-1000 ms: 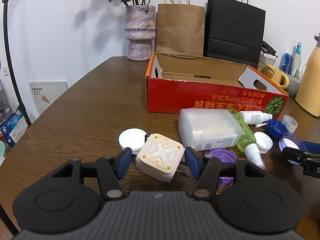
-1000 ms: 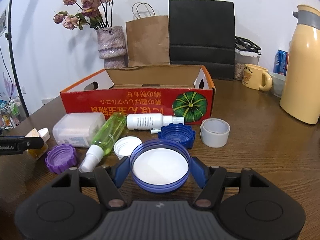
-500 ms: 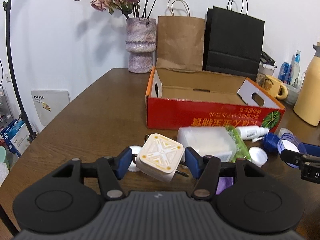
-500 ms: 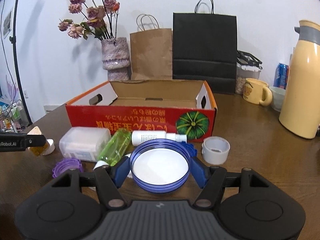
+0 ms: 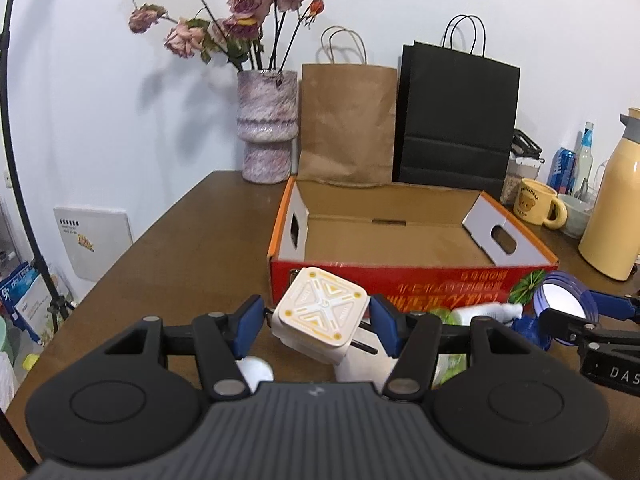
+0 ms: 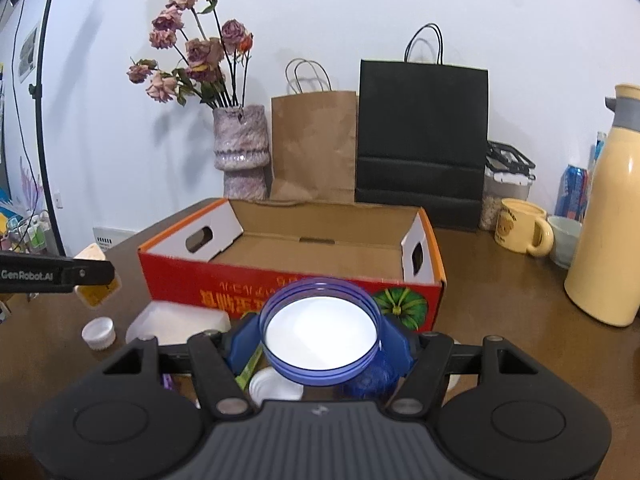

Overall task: Organize rigid objects
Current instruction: 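Lift the lid with the right tool while the left tool carries the plug over the box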

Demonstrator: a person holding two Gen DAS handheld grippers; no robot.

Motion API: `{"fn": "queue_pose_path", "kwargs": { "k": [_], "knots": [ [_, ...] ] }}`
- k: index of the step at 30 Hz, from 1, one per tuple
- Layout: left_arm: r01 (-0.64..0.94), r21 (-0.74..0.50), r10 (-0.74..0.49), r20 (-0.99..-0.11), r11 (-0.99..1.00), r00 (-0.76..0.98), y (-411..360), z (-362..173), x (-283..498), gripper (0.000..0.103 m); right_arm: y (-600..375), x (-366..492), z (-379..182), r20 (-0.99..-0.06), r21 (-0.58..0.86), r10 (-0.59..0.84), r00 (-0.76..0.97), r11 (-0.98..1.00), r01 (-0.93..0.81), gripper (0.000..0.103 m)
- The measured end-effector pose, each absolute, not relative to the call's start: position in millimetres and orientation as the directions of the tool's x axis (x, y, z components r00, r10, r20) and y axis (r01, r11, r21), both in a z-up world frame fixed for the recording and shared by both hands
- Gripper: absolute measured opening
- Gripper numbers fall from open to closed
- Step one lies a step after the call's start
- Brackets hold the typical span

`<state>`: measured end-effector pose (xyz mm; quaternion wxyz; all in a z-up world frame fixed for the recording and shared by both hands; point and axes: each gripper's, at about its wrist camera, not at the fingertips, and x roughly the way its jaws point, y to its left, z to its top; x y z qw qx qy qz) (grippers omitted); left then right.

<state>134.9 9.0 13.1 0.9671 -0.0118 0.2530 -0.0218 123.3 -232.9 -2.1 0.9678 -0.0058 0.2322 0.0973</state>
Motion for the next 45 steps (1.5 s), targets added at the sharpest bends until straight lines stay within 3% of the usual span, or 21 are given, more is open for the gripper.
{"fn": "queue_pose_path", "kwargs": {
  "k": [16, 45],
  "knots": [
    [0.050, -0.055, -0.070, -0.468, 0.997, 0.881, -13, 31, 177, 0.059, -230, 174, 20, -0.410, 0.034, 0.199, 0.890, 0.979, -0.203, 0.065],
    [0.021, -0.078, -0.055, -0.461, 0.997, 0.886, -32, 43, 283, 0.059, -210, 282, 21, -0.425, 0.003, 0.165, 0.890, 0.984, -0.181, 0.065]
  ]
}}
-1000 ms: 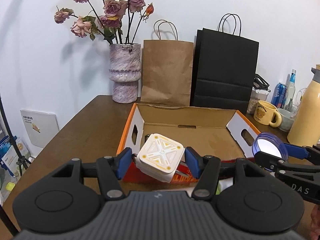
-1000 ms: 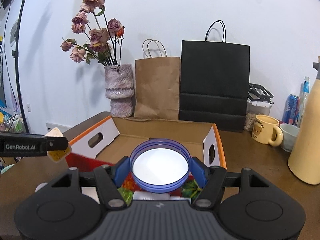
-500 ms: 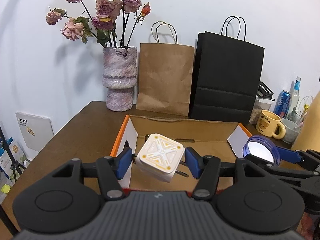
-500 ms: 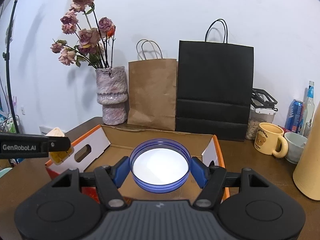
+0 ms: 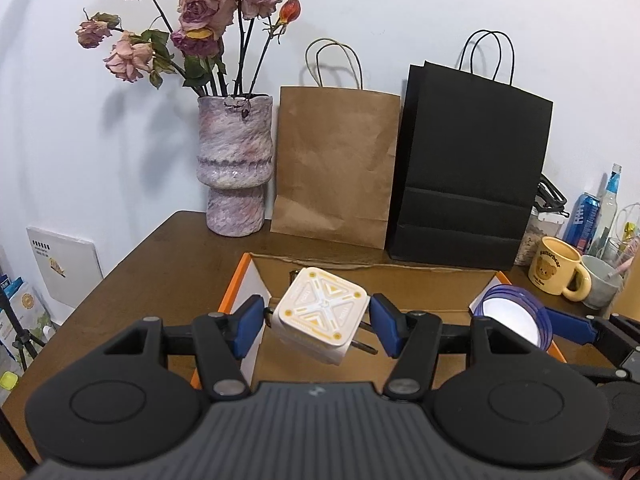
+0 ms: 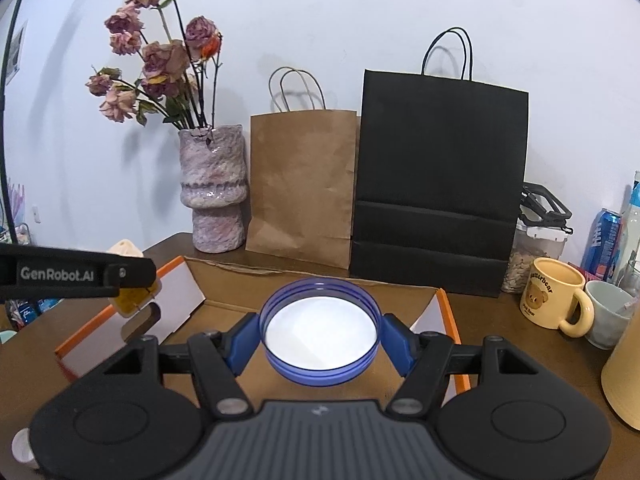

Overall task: Organize rigid objects
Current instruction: 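Lift the lid with the right tool while the left tool carries the plug over the box, then lower the cream plug into the box and open the left tool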

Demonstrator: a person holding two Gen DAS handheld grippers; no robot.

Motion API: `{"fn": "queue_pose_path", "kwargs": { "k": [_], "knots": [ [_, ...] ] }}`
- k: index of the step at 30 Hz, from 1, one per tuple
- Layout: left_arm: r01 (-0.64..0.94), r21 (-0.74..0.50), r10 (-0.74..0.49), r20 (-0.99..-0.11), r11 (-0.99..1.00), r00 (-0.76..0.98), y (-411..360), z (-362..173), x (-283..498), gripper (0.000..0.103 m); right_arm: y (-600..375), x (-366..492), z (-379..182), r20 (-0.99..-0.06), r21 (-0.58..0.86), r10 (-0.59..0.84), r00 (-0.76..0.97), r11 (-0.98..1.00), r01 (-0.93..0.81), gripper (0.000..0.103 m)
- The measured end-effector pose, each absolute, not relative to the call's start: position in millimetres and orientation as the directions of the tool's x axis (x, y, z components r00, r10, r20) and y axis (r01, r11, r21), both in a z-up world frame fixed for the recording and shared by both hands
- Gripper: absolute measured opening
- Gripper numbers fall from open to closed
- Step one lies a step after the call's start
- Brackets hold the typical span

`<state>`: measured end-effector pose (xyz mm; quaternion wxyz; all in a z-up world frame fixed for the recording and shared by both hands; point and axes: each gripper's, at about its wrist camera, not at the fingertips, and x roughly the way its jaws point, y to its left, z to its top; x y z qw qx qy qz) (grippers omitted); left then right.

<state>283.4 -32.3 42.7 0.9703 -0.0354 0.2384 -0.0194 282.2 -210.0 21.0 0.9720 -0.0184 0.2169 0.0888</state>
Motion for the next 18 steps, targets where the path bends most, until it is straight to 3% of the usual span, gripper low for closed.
{"fn": "queue_pose_path", "kwargs": {
  "k": [18],
  "knots": [
    [-0.021, -0.061, -0.014, -0.522, 0.998, 0.853, -40, 22, 343, 0.059, -204, 332, 0, -0.489, -0.011, 0.141, 0.861, 0.986, -0.169, 0.065]
  ]
}}
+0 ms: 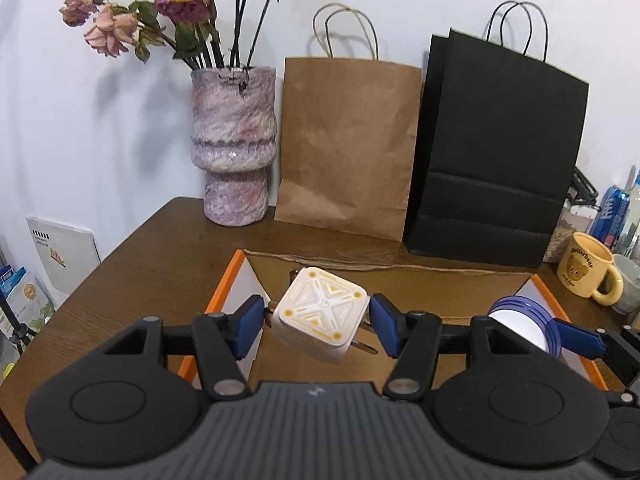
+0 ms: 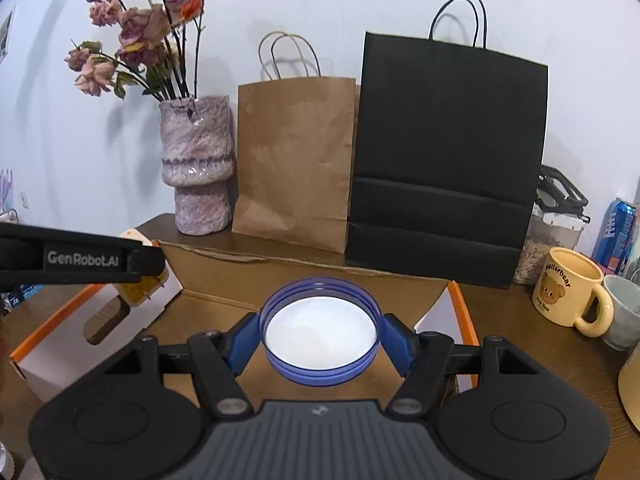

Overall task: Organize rigid objects
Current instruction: 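Lower the cream plug into the box and open the left tool, then lower the blue-rimmed lid into the box and open the right tool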

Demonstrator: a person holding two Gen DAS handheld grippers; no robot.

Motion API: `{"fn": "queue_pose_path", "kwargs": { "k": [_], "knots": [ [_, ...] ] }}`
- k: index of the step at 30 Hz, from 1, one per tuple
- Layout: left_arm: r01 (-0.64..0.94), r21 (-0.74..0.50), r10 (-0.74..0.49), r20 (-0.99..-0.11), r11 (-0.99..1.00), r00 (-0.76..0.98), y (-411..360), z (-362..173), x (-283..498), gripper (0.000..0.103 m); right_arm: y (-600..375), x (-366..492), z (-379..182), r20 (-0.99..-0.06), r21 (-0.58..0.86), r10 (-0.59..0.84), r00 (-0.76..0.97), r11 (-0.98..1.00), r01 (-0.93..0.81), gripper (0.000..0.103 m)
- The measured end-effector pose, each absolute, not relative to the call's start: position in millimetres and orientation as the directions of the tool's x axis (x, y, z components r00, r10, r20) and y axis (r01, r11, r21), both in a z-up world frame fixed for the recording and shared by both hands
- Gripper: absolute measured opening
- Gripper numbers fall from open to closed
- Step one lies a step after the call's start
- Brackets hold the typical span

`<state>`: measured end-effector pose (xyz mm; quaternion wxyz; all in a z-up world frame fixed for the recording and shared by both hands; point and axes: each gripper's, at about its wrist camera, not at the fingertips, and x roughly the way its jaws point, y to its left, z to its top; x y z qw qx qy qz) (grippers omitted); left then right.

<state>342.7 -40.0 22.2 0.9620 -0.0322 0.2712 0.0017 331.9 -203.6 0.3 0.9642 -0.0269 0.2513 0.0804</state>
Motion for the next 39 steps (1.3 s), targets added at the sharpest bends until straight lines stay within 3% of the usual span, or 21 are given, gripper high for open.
{"fn": "queue_pose_path", "kwargs": {
  "k": [12, 13, 14, 16, 17, 39],
  "knots": [
    [-0.019, -0.019, 0.004, -0.586, 1.000, 0.811, -43, 1, 362, 0.061, -212, 345, -14, -0.536, 0.009, 0.132, 0.834, 0.988, -0.151, 0.065],
    [-0.017, -0.015, 0.005, -0.581, 1.000, 0.814, -43, 1, 361, 0.068, -213, 345, -14, -0.538, 0.011, 0.130, 0.833, 0.989, -0.148, 0.066],
    [-0.016, -0.008, 0.008, -0.574, 1.000, 0.819, -44, 2, 359, 0.083, -214, 345, -15, -0.537, 0.015, 0.129, 0.834, 0.990, -0.143, 0.072],
    [-0.025, 0.002, 0.022, -0.552, 1.000, 0.834, -46, 4, 355, 0.100, -217, 345, -14, -0.531, 0.016, 0.119, 0.839, 0.991, -0.131, 0.096],
    [-0.027, 0.006, 0.026, -0.539, 1.000, 0.842, -46, 5, 353, 0.102, -218, 345, -14, -0.529, 0.014, 0.118, 0.840, 0.991, -0.130, 0.100],
    [-0.037, -0.012, 0.025, -0.537, 0.999, 0.843, -42, 11, 352, 0.103, -220, 344, -13, -0.527, 0.027, 0.122, 0.841, 0.992, -0.126, 0.103]
  ]
}}
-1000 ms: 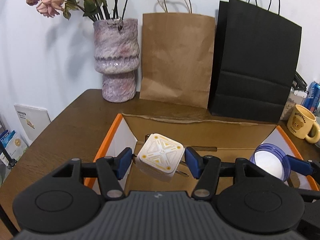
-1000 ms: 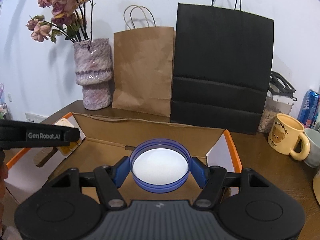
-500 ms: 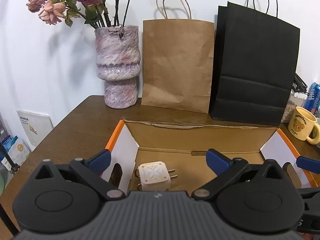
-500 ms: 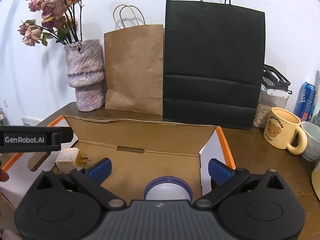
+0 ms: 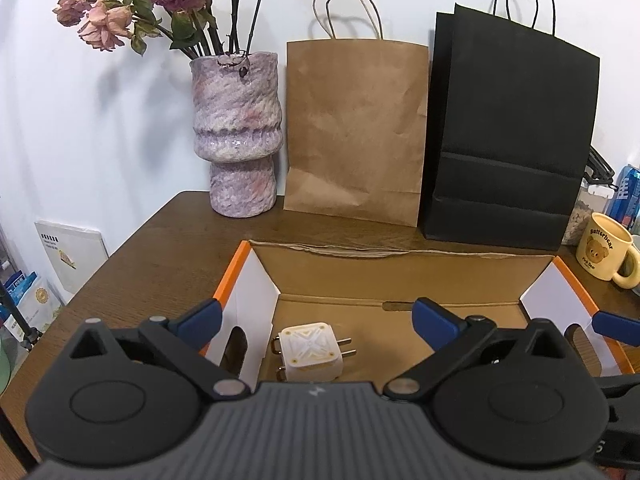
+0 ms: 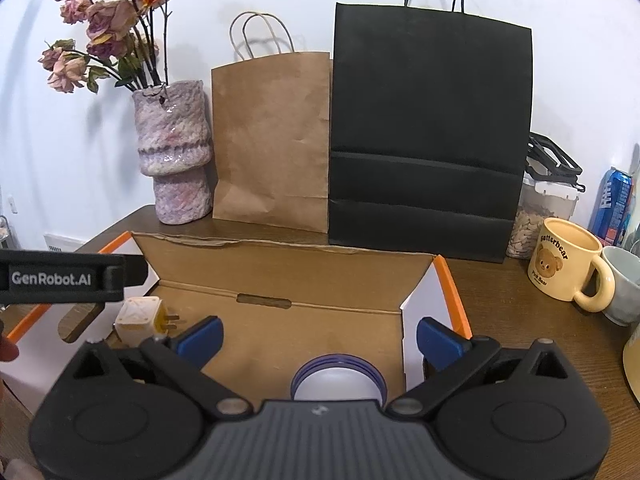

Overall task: Organize rigid objects
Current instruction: 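Lower the blue-rimmed lid into the box and open the right tool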

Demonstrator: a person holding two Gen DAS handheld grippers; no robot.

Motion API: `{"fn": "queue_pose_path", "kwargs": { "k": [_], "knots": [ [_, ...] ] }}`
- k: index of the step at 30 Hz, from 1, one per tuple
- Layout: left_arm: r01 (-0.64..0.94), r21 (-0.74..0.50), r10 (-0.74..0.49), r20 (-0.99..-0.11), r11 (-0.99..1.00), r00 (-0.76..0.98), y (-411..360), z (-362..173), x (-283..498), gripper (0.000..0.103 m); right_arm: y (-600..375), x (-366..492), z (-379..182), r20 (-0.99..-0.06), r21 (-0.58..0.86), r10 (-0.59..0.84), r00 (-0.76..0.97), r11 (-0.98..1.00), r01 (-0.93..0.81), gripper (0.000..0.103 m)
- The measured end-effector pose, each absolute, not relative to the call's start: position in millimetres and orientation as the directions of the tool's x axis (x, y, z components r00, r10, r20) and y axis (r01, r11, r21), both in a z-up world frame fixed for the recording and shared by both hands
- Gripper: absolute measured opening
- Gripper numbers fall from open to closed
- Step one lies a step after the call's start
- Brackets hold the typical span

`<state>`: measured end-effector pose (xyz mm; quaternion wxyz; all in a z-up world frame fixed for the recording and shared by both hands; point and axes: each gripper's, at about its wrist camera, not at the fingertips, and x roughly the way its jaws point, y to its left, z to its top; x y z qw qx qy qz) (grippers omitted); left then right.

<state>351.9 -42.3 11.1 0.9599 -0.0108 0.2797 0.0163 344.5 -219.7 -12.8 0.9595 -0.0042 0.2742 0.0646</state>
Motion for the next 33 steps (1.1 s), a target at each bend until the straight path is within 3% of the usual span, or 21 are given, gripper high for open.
{"fn": "queue_pose_path", "kwargs": {
  "k": [33],
  "knots": [
    [-0.039, -0.012, 0.029, -0.488, 0.999, 0.872, -39, 29, 302, 0.103, -216, 293, 3, -0.473, 0.002, 0.128, 0.872, 0.989, -0.145, 0.103]
  ]
}}
